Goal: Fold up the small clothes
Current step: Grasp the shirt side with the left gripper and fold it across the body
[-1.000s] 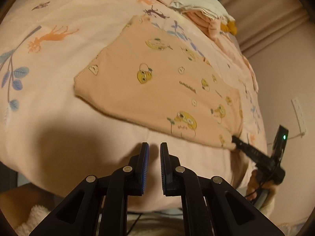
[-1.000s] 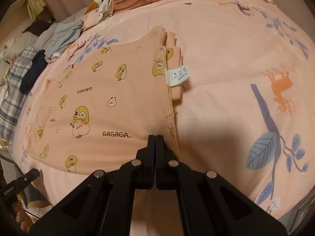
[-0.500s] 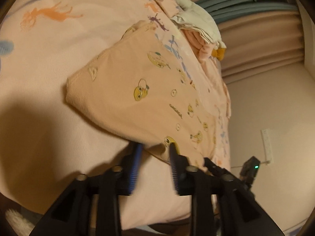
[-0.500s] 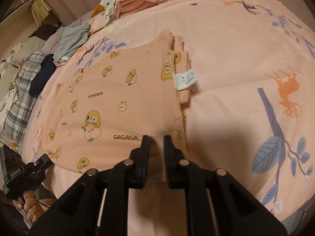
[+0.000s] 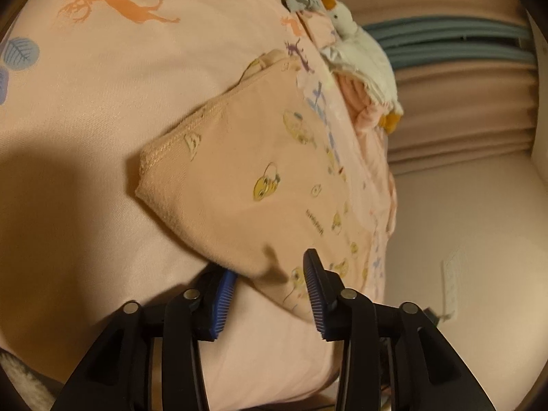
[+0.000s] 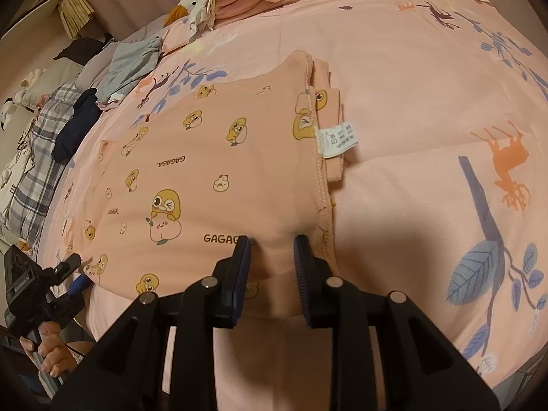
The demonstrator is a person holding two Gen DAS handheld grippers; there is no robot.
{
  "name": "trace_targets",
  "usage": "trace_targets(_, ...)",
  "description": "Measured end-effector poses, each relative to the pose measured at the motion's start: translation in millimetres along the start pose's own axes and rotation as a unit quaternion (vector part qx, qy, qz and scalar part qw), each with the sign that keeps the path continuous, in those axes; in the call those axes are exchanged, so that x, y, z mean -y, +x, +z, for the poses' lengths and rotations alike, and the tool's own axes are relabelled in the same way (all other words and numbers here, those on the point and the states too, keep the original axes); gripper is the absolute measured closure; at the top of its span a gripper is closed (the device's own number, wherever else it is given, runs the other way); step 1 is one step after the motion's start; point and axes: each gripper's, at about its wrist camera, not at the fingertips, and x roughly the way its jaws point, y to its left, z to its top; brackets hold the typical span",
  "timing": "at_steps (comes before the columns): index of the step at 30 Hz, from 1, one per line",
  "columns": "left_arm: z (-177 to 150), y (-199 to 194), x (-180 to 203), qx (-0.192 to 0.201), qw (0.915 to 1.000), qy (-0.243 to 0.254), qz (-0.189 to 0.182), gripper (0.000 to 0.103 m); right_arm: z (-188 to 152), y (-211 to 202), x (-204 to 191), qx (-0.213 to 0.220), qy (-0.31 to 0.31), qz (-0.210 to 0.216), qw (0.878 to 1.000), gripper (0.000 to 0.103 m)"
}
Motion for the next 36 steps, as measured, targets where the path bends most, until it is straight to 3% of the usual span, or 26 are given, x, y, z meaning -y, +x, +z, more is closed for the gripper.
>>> trace_targets(6, 6.0, 11.0, 2.5, 0.019, 0.9998, 0.004, 0.003, 0.061, -0.2, -3.4, -2.9, 0.006, -0.005, 0.0, 1.0, 0.074)
trace_targets(12, 10.9, 19.8, 4.6, 0.051, 0.9987, -0.01, 0.007, 0.061, 5.8, -26.4, -12.7, 0.046, -0.002, 0.087, 0.995, 0.073)
trace_targets(14, 11.9, 21.1, 7.2, 0.073, 0.997, -0.005, 0.022, 0.062, 13.8, -27.8, -23.9, 0.064, -0.004, 0.126, 0.99, 0.073)
trace_targets(16, 11.0, 23.9, 12.2, 0.094, 0.9933, 0.015, 0.065, 0.078, 20.7, -19.0, -35.2, 0.064, 0.001, 0.161, 0.985, 0.074)
trace_targets(17, 10.5, 25.5, 14.4, 0.1, 0.9908, 0.025, 0.087, 0.083, 25.9, -6.0, -43.2, 0.05, 0.006, 0.192, 0.98, 0.076)
trace_targets(19, 6.3, 29.5, 22.2, 0.122, 0.9832, 0.058, 0.123, 0.086, 27.3, 17.0, -54.5, 0.012, 0.016, 0.214, 0.977, 0.077)
trace_targets(21, 0.3, 33.6, 31.8, 0.139, 0.9751, 0.091, 0.146, 0.086, 20.3, 56.7, -65.0, -0.061, 0.028, 0.164, 0.984, 0.078)
trace_targets(23, -2.1, 36.9, 35.7, 0.143, 0.9703, 0.112, 0.16, 0.086, 14.3, 67.7, -65.9, -0.054, 0.032, 0.134, 0.989, 0.102)
trace_targets(26, -2.3, 38.5, 37.2, 0.141, 0.9683, 0.131, 0.159, 0.086, 13.2, 65.4, -58.8, -0.062, 0.054, 0.169, 0.982, 0.098)
trace_targets(31, 6.5, 34.0, 27.0, 0.125, 0.9812, 0.095, 0.112, 0.086, 8.4, 74.1, -38.7, -0.08, 0.125, 0.232, 0.961, 0.101)
trace_targets(36, 4.0, 33.2, 32.1, 0.131, 0.9797, 0.102, 0.113, 0.086, 4.7, 59.8, -47.9, -0.064, 0.097, 0.215, 0.97, 0.099)
